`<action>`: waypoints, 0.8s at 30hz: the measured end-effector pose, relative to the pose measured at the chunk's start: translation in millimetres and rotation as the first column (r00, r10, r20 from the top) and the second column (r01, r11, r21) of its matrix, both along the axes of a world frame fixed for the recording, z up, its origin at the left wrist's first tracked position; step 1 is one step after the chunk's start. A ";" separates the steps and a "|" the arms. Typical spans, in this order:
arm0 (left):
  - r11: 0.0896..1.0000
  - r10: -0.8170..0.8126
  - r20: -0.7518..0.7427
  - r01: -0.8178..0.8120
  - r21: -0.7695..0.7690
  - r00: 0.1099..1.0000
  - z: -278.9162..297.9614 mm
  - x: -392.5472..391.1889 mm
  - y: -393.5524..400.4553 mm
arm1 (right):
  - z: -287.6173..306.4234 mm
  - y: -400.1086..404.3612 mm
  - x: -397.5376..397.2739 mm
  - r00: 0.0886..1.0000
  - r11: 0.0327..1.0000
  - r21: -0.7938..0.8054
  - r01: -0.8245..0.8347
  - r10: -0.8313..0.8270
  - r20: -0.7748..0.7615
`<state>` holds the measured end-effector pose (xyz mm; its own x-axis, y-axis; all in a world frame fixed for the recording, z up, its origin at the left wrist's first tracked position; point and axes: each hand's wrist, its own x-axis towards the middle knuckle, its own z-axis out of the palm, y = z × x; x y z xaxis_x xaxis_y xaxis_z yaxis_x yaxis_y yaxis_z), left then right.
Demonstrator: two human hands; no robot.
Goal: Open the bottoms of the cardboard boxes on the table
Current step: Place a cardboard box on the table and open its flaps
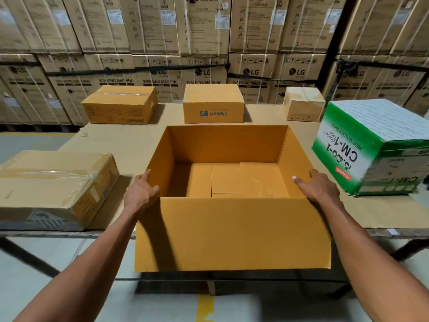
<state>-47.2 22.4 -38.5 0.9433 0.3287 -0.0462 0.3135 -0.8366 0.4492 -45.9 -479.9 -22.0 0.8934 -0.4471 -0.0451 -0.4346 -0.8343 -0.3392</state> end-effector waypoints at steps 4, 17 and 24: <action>0.999 -0.028 -0.050 0.030 0.037 0.998 3.6 -2.2 2.6 | 1.5 1.1 -3.9 1.000 0.998 0.056 -0.001 0.002 -0.011; 0.802 -0.392 0.478 0.547 -0.241 0.786 42.0 -81.1 -185.4 | 5.7 17.0 -129.4 0.819 0.810 0.585 -0.022 -0.321 0.475; 0.526 -0.582 0.427 0.721 -0.452 0.692 18.0 -138.9 -347.7 | -18.1 -49.1 -181.6 0.750 0.633 0.774 0.004 -0.514 0.416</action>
